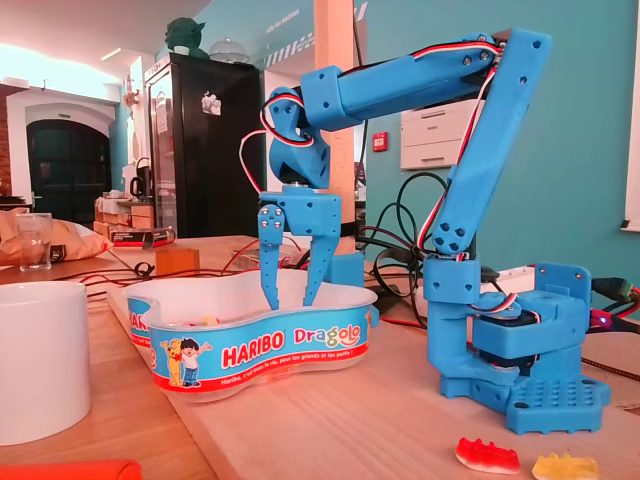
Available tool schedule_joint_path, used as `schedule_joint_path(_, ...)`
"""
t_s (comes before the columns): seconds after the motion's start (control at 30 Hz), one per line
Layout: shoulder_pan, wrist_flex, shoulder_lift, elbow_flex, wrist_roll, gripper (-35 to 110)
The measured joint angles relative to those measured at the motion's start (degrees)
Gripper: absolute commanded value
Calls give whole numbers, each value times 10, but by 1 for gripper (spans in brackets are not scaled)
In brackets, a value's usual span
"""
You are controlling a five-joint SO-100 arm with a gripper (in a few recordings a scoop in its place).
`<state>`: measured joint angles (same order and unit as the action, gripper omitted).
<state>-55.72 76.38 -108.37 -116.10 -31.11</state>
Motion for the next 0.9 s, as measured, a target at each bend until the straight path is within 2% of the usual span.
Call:
schedule_joint_path(0.53,-47,0,39,0,-47,14)
schedule_joint_path(0.9,-47,-40,40,0,-54,17)
